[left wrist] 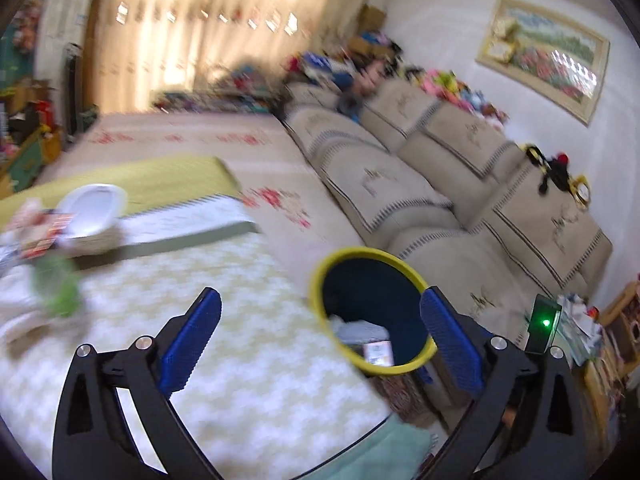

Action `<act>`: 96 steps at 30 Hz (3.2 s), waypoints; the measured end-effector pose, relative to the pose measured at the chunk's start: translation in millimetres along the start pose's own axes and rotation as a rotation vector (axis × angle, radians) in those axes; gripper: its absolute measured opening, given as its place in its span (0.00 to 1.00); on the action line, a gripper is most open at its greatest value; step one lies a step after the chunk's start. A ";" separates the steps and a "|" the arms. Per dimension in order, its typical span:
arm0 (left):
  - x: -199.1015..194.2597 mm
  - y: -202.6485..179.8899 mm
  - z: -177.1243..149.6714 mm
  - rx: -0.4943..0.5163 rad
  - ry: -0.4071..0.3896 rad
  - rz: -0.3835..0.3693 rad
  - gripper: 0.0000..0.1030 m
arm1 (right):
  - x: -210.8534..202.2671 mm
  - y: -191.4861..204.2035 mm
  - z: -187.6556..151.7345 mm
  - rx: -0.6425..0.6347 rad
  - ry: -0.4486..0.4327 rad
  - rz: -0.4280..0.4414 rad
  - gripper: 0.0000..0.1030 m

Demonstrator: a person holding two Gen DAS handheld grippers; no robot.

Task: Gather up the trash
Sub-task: 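Carry the foam net over the bin and open the left gripper, then move the right gripper to the clear glass jar and grasp it, then carry the glass jar over the bin and open the right gripper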

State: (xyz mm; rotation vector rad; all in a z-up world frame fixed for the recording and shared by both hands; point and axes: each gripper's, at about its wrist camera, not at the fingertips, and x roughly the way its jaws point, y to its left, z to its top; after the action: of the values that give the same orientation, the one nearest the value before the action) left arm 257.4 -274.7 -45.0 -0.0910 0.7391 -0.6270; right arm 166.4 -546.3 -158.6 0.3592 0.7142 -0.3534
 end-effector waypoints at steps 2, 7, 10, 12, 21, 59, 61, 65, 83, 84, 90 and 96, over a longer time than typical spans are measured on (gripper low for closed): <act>-35.4 23.0 -11.3 -0.029 -0.064 0.080 0.95 | 0.1 15.2 -1.2 -0.026 0.004 0.023 0.69; -103.8 84.6 -37.8 -0.104 -0.142 0.260 0.95 | -0.1 66.3 -6.4 -0.114 0.023 0.100 0.70; -142.8 123.7 -55.7 -0.163 -0.177 0.359 0.95 | -1.6 101.9 -10.2 -0.172 0.033 0.151 0.70; -165.4 146.0 -69.1 -0.189 -0.197 0.426 0.95 | -2.2 125.0 -13.3 -0.211 0.038 0.179 0.70; -205.3 204.8 -108.5 -0.293 -0.222 0.480 0.95 | -2.7 252.4 -30.2 -0.416 0.094 0.368 0.70; -169.5 242.7 -135.8 -0.381 -0.146 0.371 0.95 | 48.0 431.5 -35.0 -0.564 0.148 0.425 0.54; -169.1 241.2 -134.9 -0.377 -0.144 0.372 0.95 | 41.1 425.6 -36.5 -0.566 0.144 0.424 0.54; -166.1 236.8 -133.8 -0.368 -0.137 0.372 0.95 | 24.3 403.3 -38.9 -0.562 0.128 0.417 0.54; -113.5 192.0 -118.5 -0.322 -0.042 0.302 0.95 | 2.6 219.8 10.4 -0.308 0.016 0.234 0.54; -111.0 190.3 -116.9 -0.317 -0.039 0.304 0.95 | 4.8 210.6 13.3 -0.290 0.013 0.222 0.54; -91.4 176.7 -104.3 -0.290 -0.020 0.307 0.95 | 27.3 148.6 31.0 -0.185 0.009 0.112 0.54; -73.5 171.3 -97.1 -0.273 0.009 0.312 0.95 | 59.8 100.9 37.0 -0.106 0.057 0.024 0.55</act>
State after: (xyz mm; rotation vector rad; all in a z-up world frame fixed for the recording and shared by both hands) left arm 238.2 -80.4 -123.0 -0.2201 0.8244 -0.2273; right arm 272.8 -484.8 -153.9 0.2777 0.7804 -0.2822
